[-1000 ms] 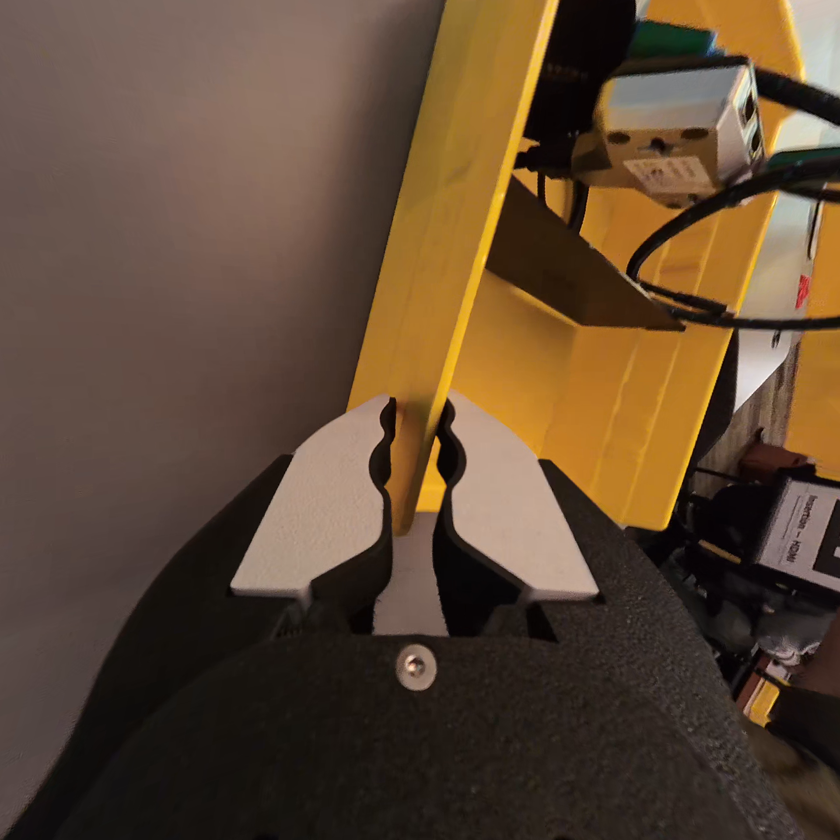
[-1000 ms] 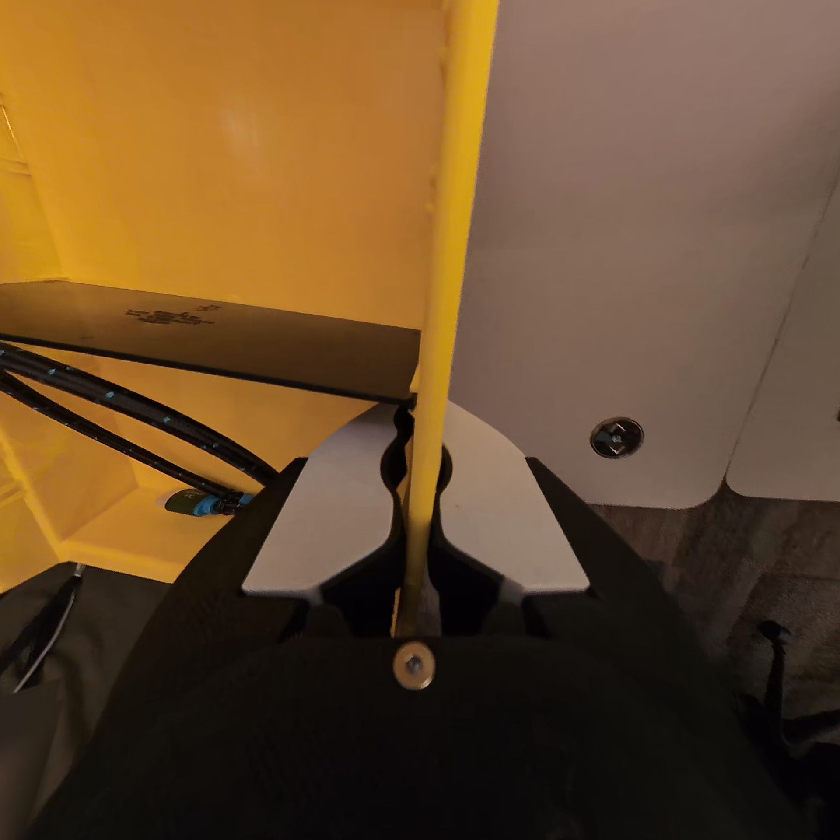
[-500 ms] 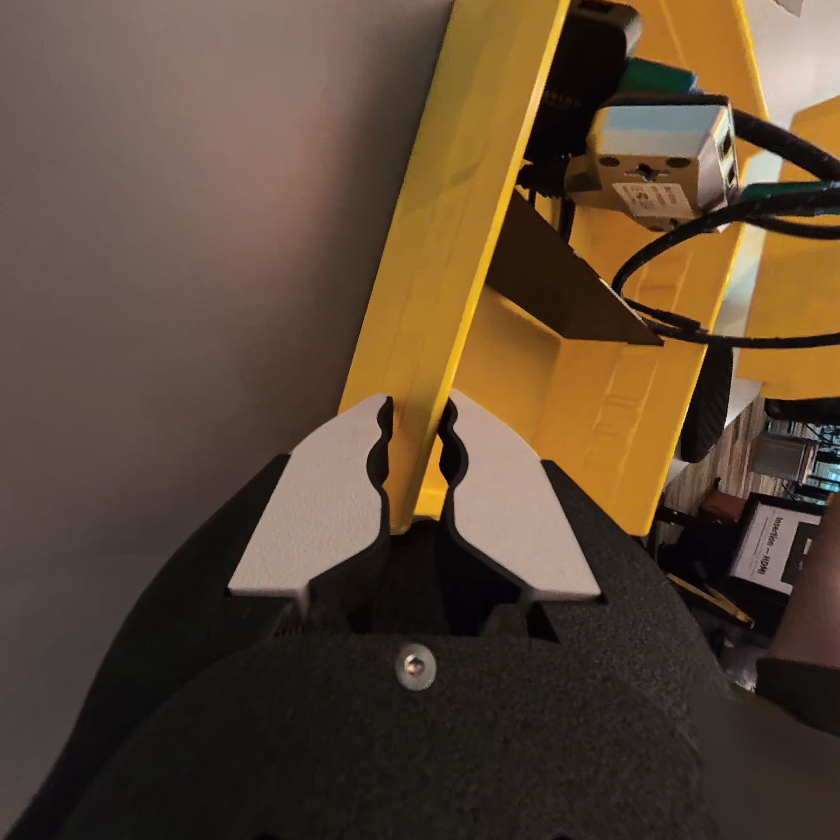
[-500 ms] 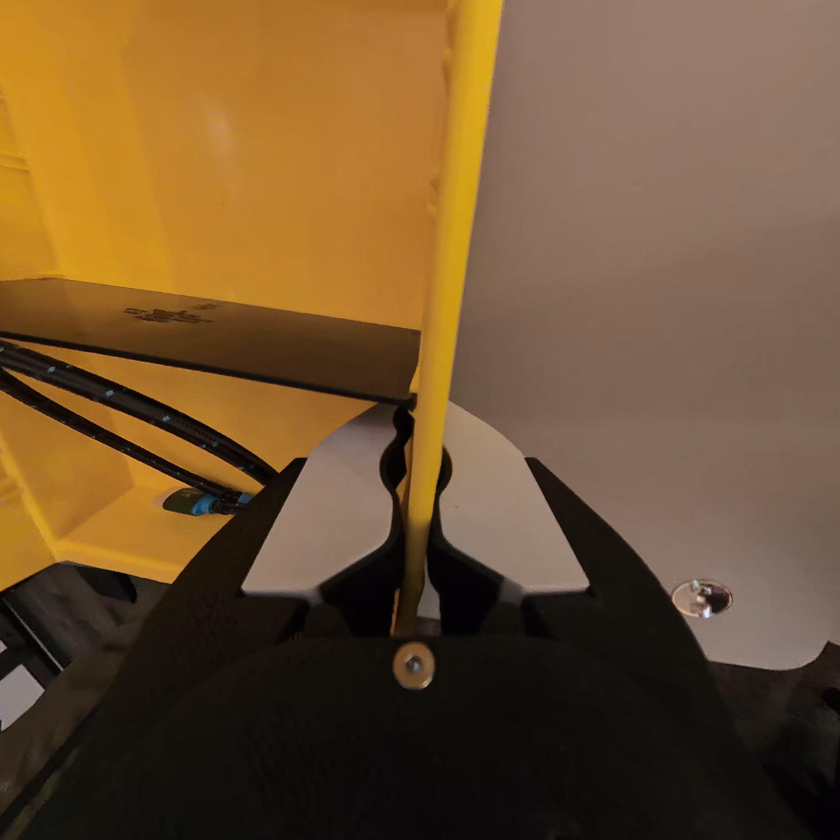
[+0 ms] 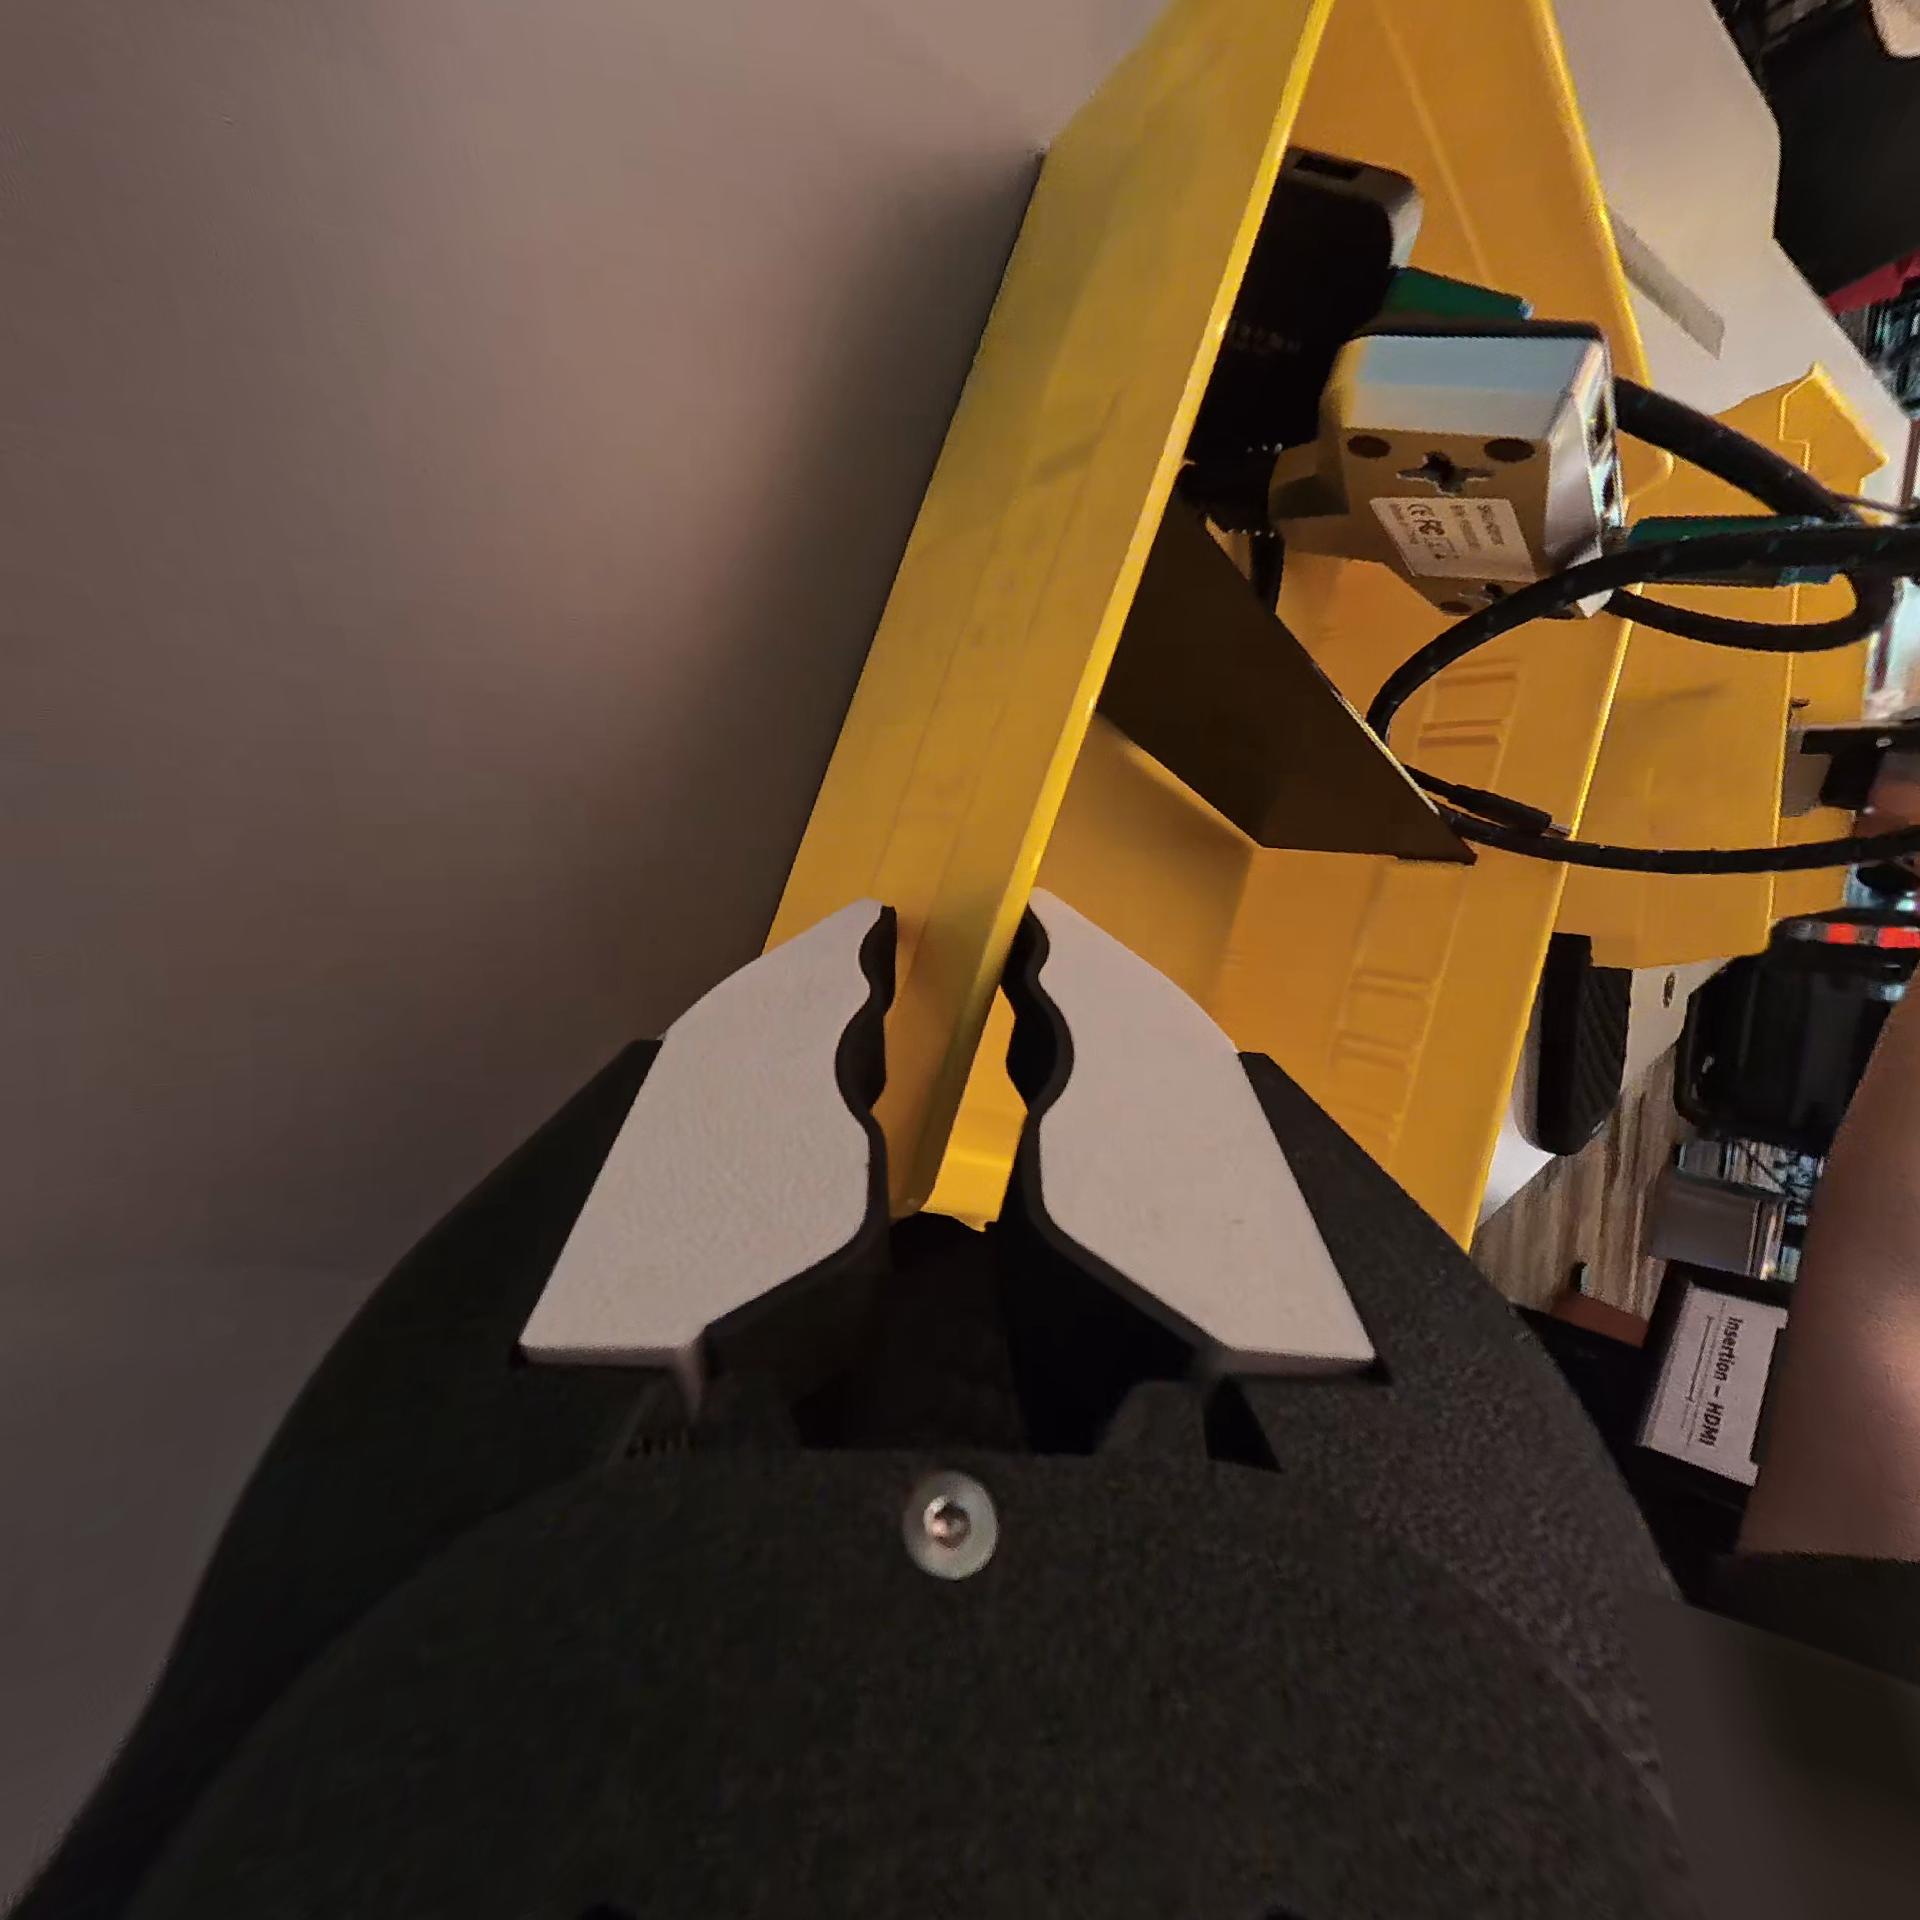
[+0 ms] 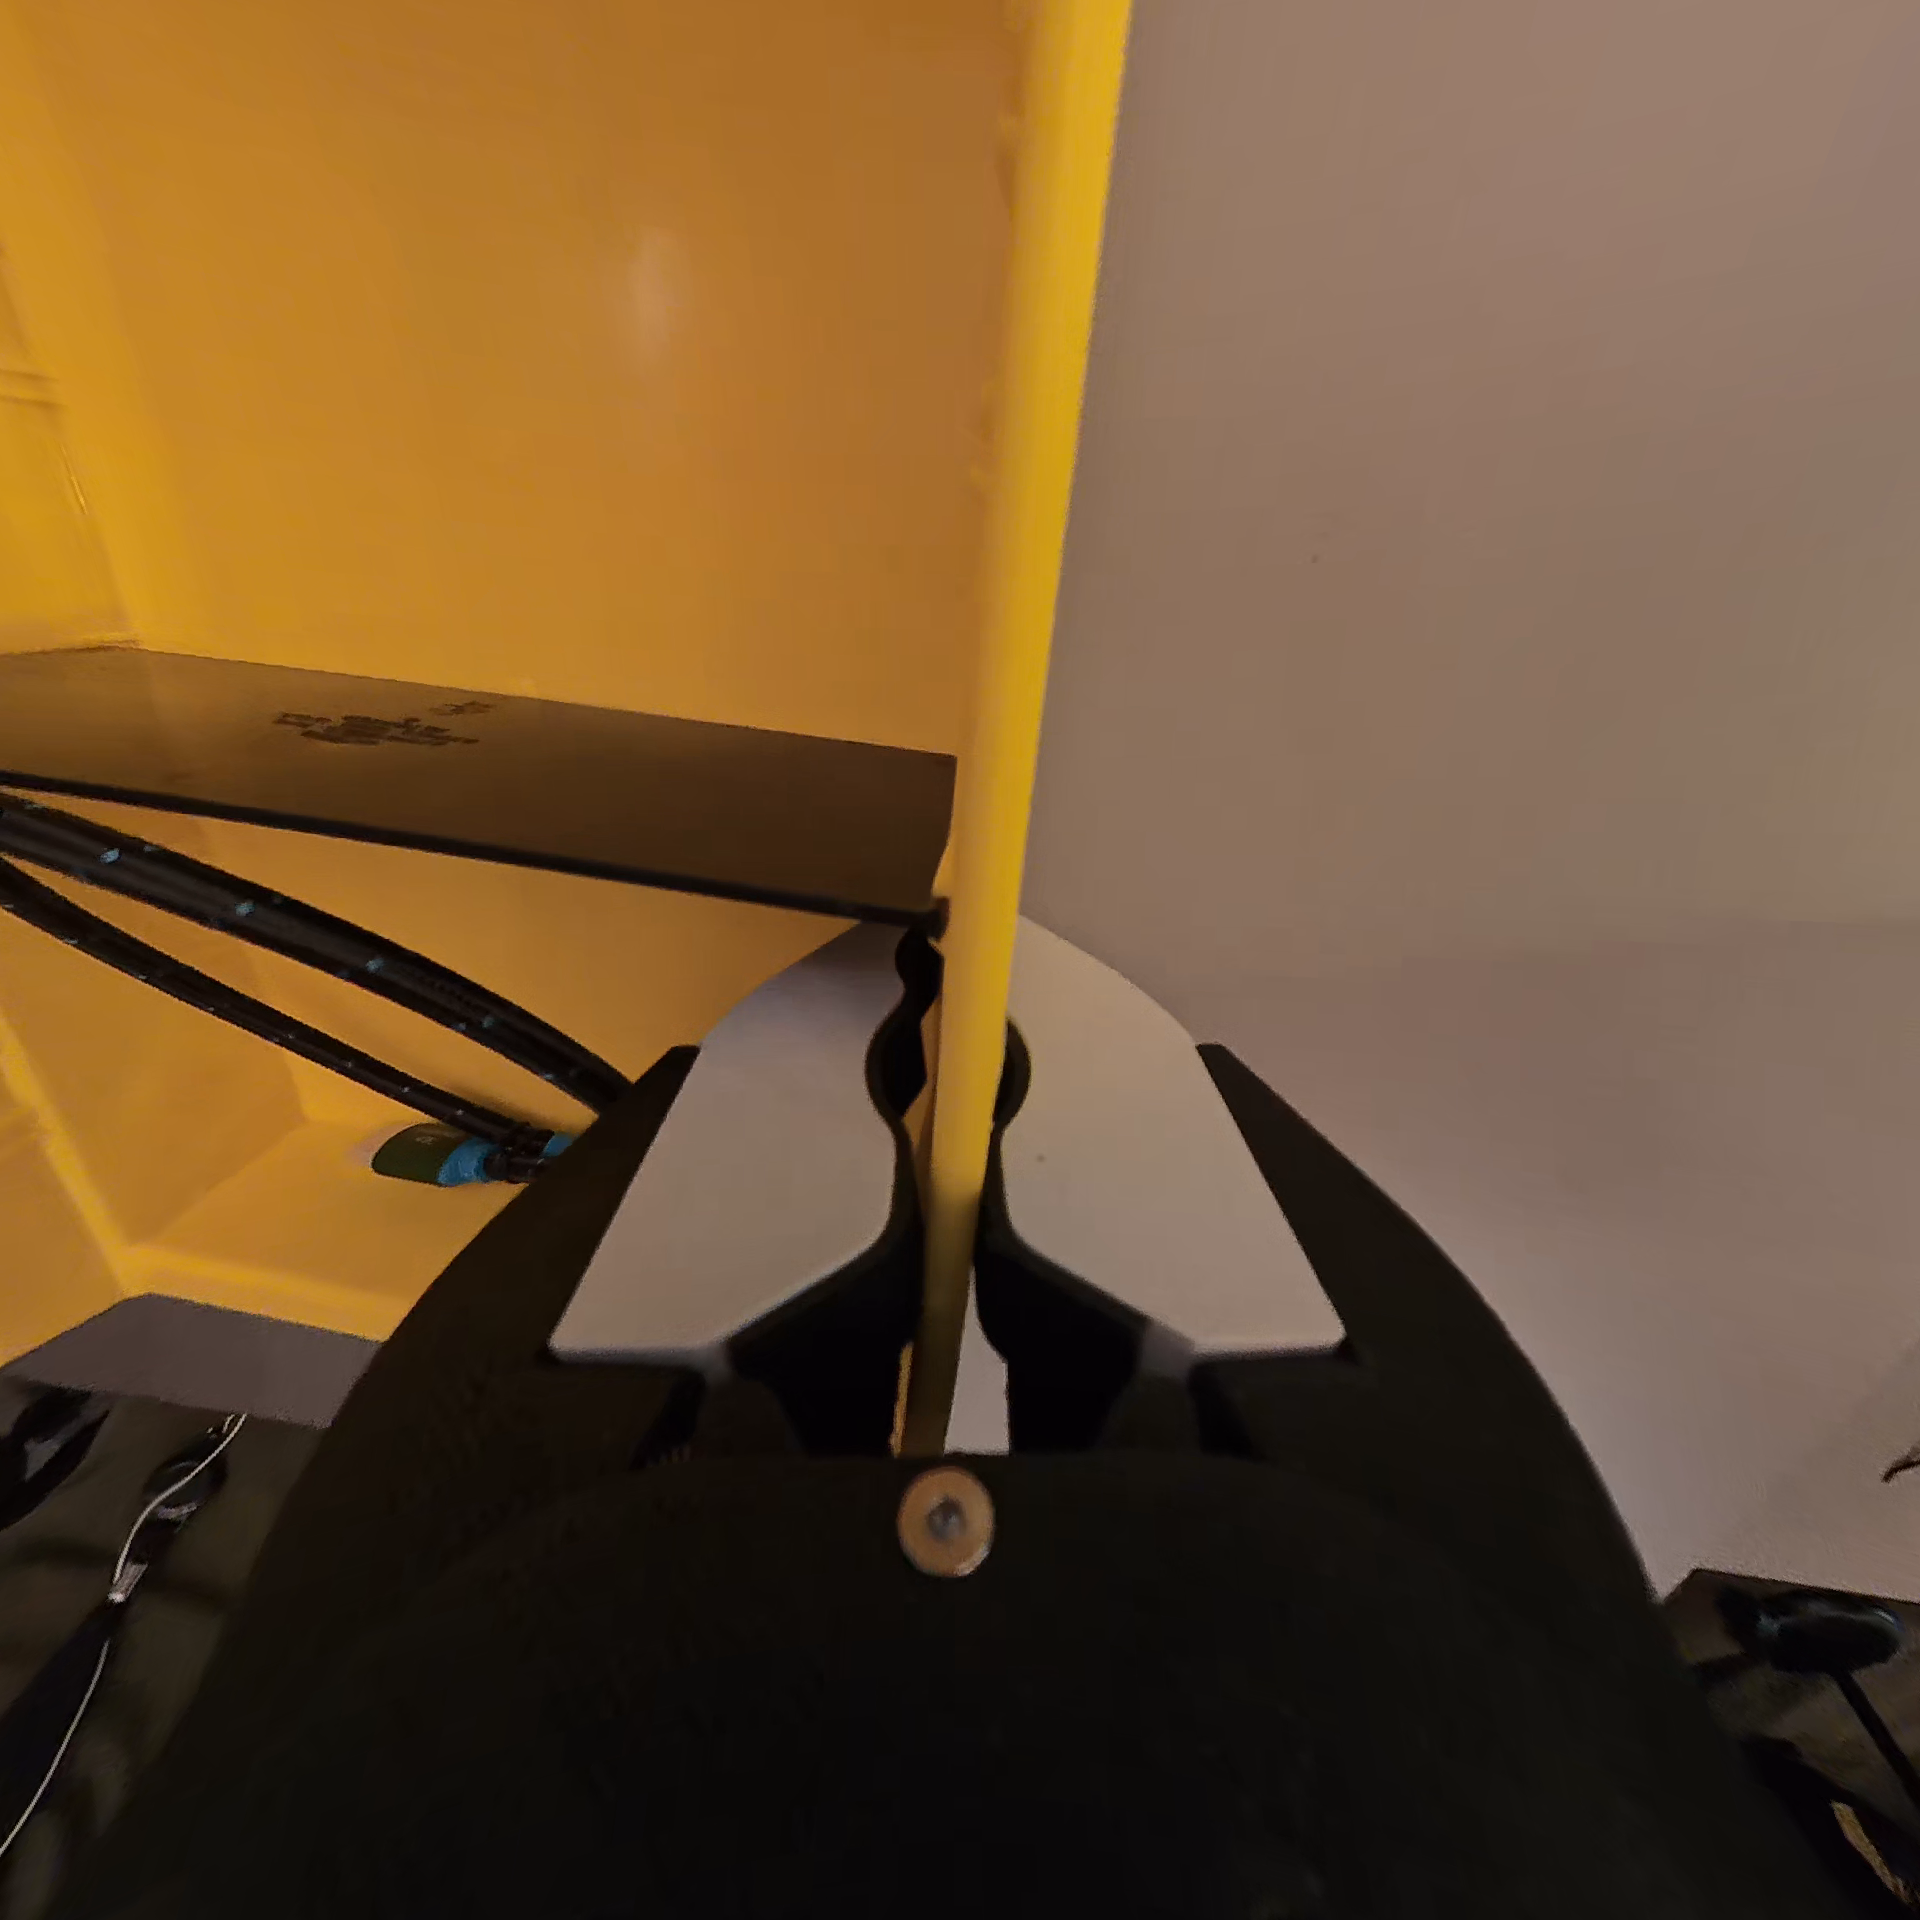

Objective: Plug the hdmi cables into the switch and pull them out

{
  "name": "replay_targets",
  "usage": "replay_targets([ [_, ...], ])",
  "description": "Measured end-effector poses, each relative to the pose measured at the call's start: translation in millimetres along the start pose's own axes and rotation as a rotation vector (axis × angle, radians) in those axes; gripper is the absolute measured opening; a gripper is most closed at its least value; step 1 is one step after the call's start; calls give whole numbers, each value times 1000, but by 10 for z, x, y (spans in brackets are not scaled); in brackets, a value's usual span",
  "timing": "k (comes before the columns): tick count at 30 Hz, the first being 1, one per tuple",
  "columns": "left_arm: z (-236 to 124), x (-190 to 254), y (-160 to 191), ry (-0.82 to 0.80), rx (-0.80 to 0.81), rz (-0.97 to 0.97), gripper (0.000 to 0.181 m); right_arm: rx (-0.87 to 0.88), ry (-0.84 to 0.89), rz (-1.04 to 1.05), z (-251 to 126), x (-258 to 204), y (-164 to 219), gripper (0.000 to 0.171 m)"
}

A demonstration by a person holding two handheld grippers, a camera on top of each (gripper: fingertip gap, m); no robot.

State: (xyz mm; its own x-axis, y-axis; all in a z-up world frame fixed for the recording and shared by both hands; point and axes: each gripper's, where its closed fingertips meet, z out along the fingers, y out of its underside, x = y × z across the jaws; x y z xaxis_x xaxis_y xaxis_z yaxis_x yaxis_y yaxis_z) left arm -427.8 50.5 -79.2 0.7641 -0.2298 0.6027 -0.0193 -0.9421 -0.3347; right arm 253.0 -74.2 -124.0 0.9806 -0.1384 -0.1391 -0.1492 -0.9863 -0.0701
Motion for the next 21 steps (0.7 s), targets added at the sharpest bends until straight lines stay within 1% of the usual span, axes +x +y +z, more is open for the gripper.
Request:
replay_targets([
  [2,-47,-40,22,7,19,-15,19,22,27,-12,17,45,-90,6],
  [6,-147,-149,29,13,77,-54,19,25,-8,-13,85,90,-143,5],
  [8,-198,-210,24,4,109,-72,19,33,-34,3,104,124,-145,6],
  [12,-283,-316,11,-24,176,-99,19,41,-22,-18,98,164,-145,6],
  [21,-376,-387,58,-28,338,-169,19,69,-15,-74,96,154,-80,8],
])
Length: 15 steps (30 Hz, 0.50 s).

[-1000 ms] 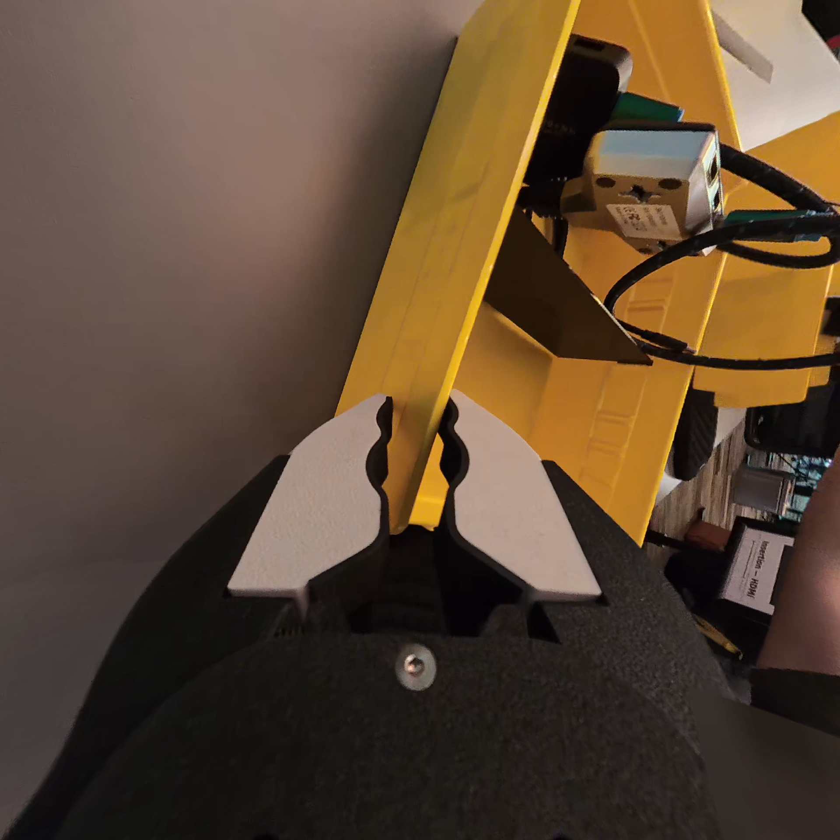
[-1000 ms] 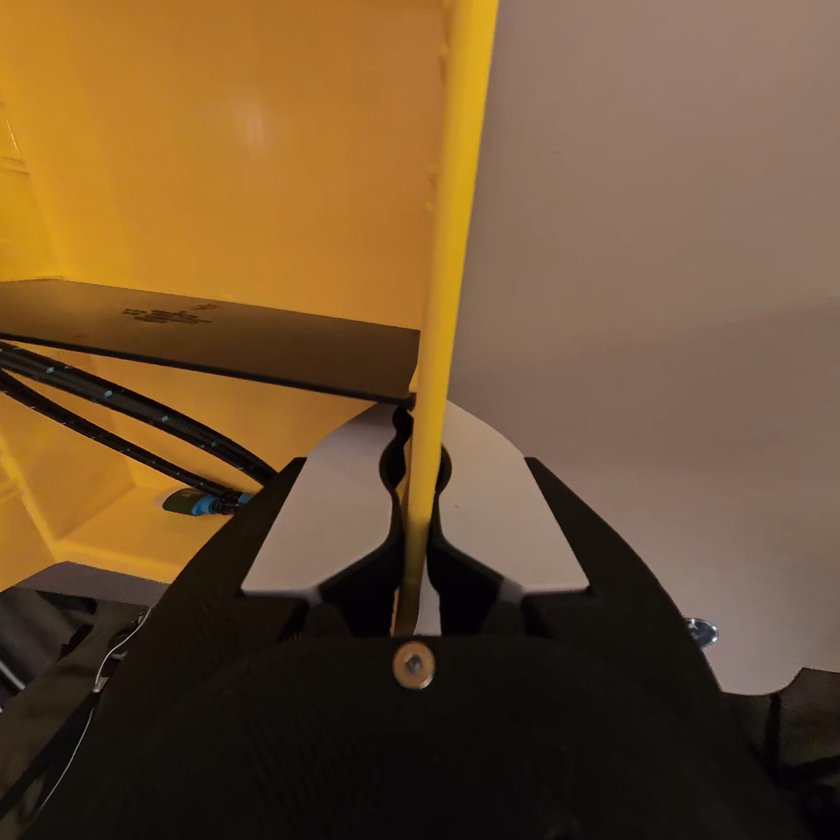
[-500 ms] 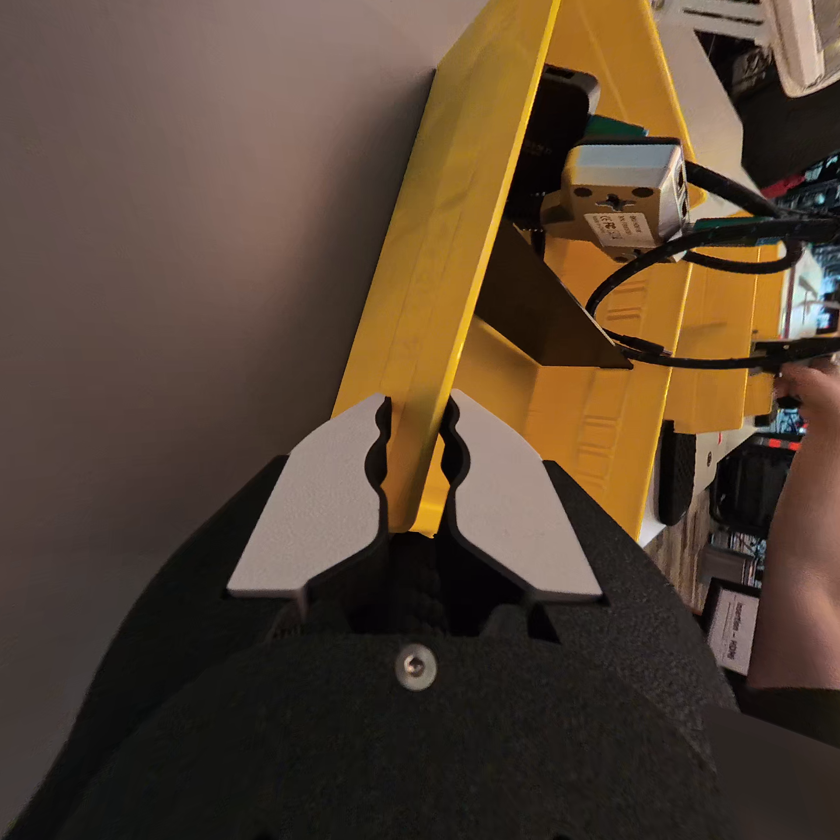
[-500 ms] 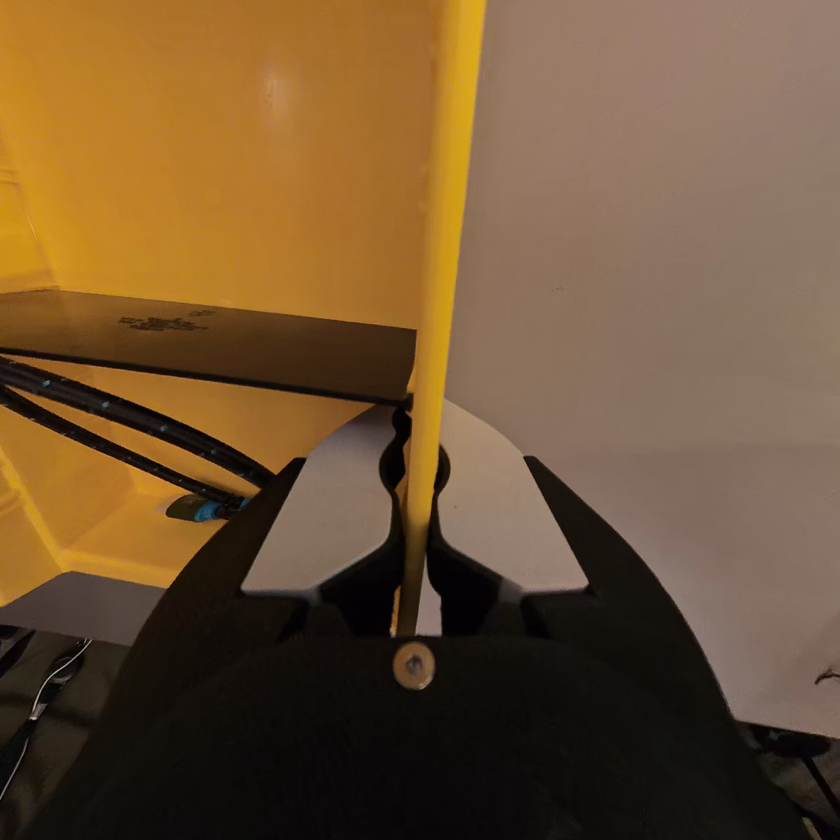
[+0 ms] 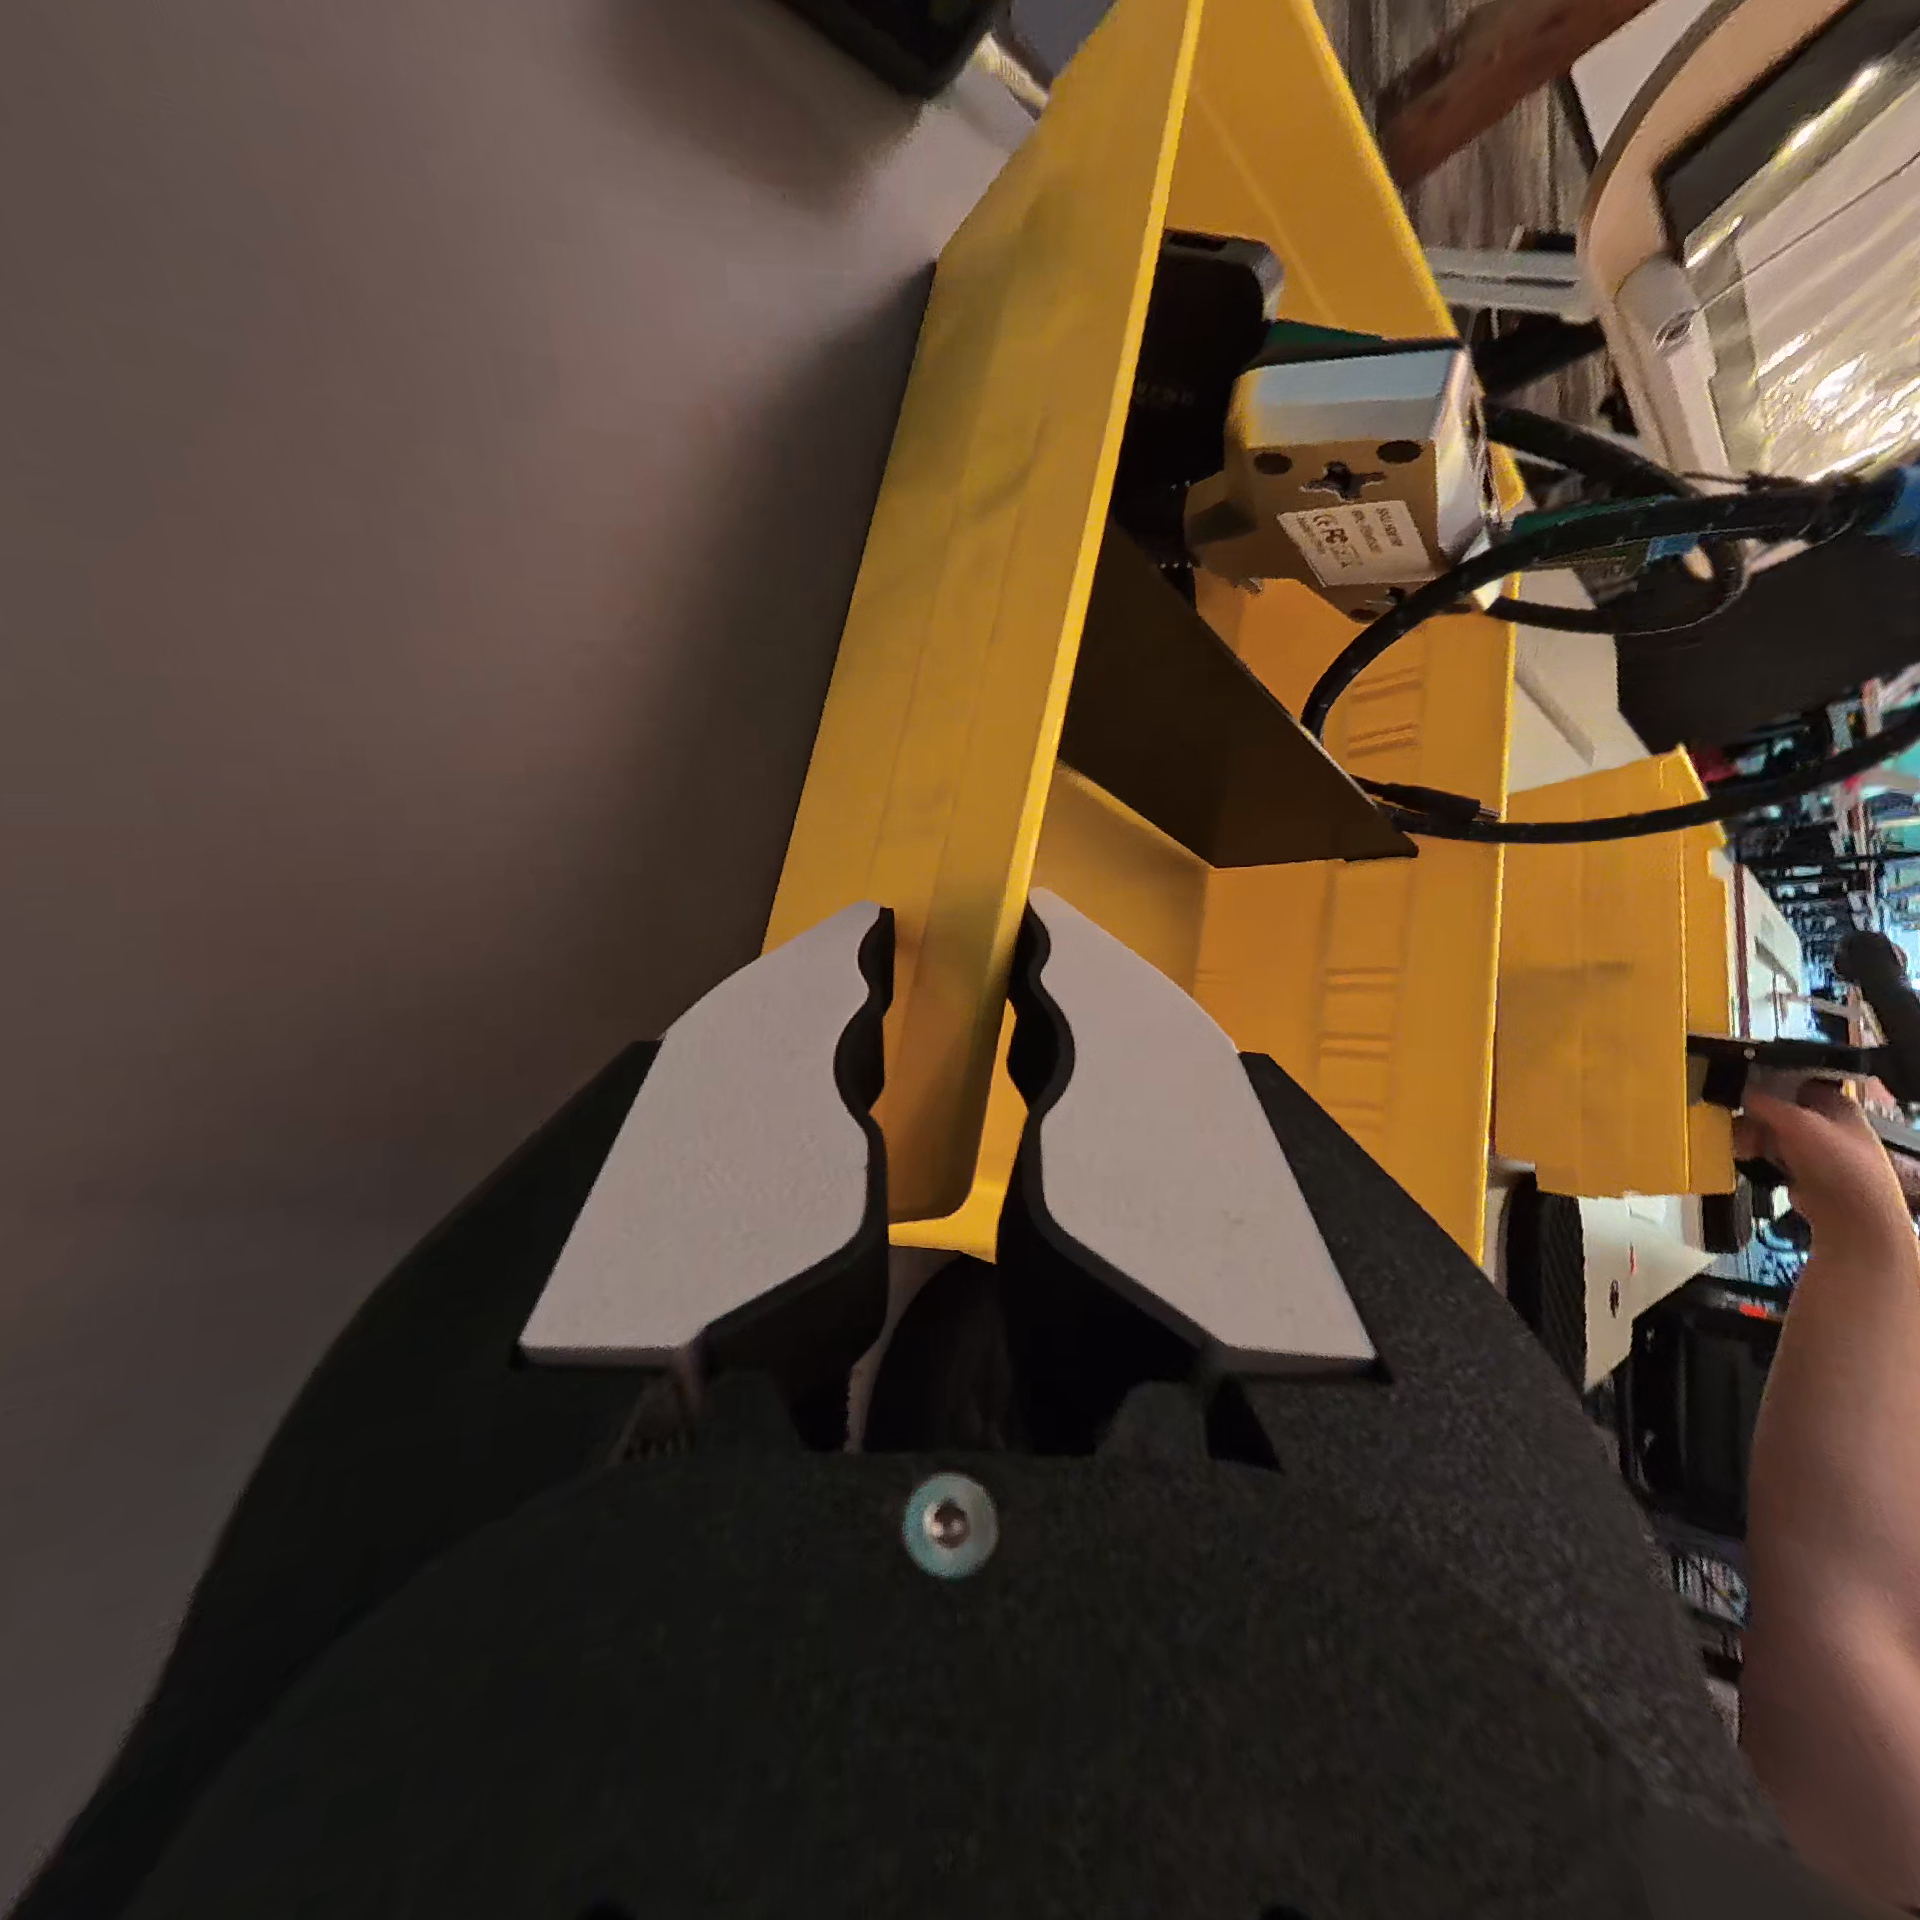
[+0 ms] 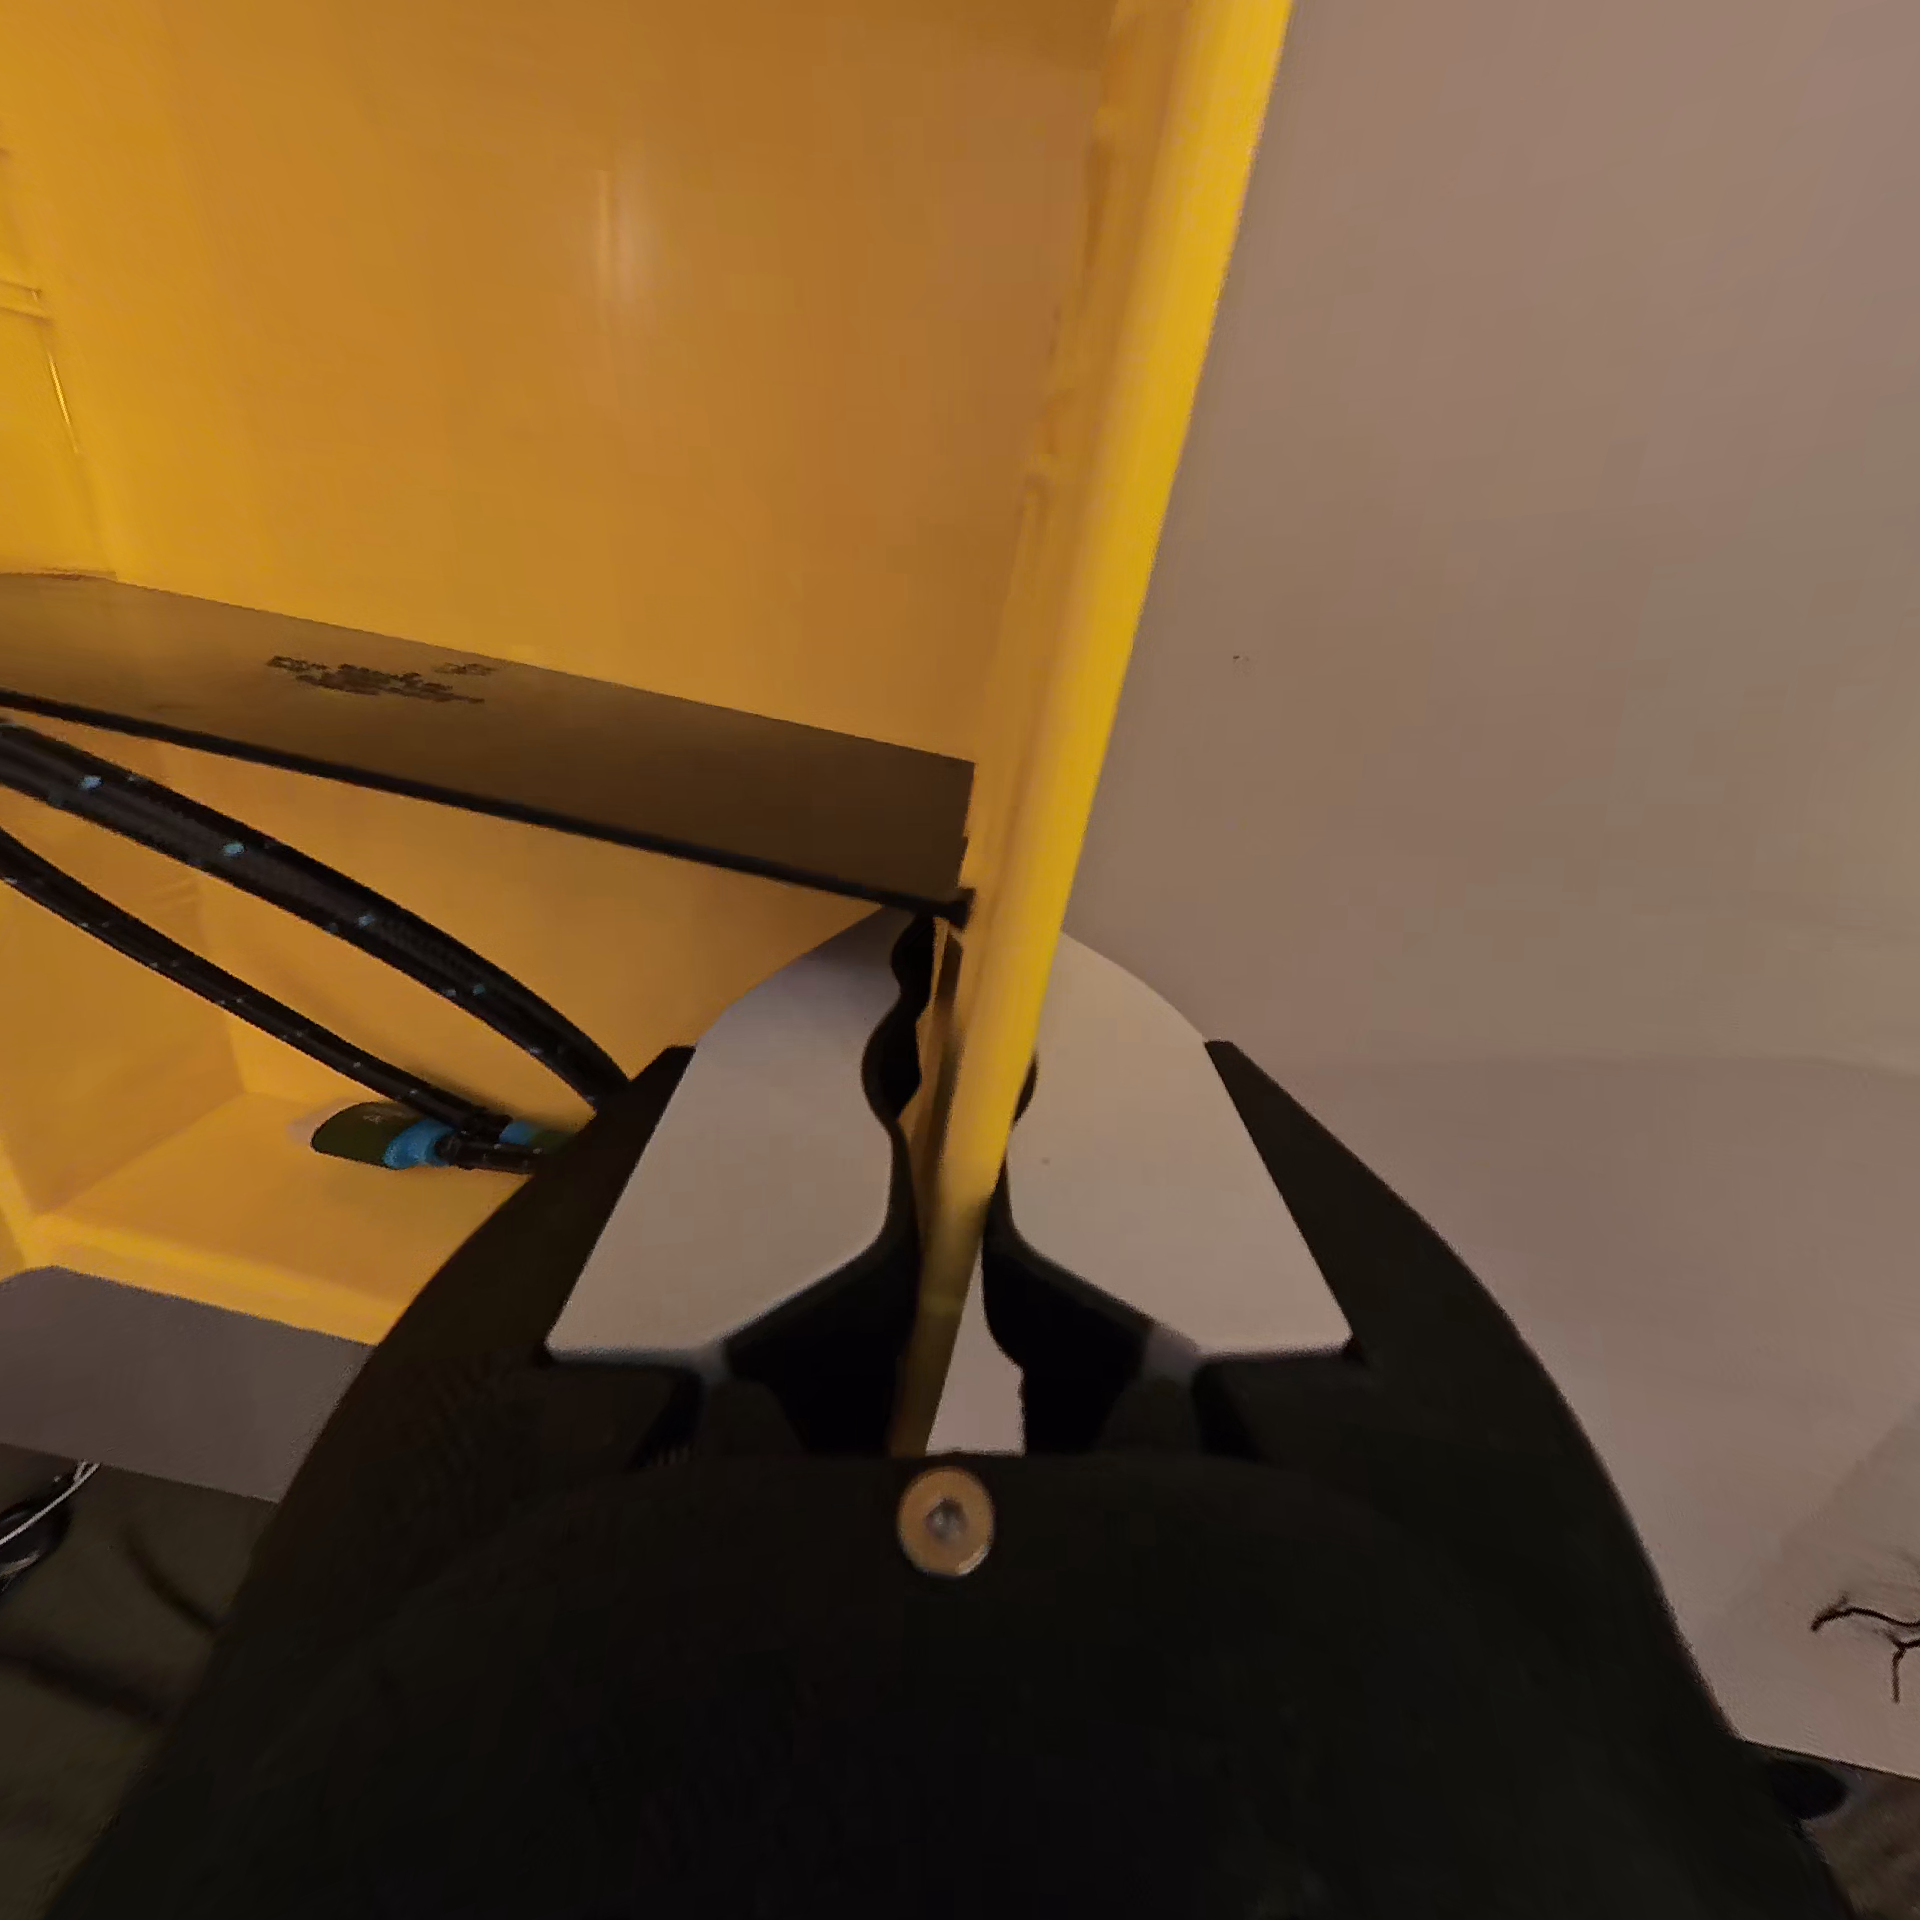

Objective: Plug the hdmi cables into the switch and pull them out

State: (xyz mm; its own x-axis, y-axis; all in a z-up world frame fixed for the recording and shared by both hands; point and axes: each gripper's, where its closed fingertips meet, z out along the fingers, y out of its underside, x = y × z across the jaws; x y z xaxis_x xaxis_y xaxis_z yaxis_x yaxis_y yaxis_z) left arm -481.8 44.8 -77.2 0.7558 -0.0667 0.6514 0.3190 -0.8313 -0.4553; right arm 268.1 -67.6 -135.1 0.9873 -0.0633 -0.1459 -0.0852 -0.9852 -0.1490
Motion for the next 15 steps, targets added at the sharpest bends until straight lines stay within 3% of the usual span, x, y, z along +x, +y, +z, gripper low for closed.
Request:
replay_targets([
  [15,-159,-136,-9,-21,143,-53,19,9,11,-58,5,-6,-43,8],
])
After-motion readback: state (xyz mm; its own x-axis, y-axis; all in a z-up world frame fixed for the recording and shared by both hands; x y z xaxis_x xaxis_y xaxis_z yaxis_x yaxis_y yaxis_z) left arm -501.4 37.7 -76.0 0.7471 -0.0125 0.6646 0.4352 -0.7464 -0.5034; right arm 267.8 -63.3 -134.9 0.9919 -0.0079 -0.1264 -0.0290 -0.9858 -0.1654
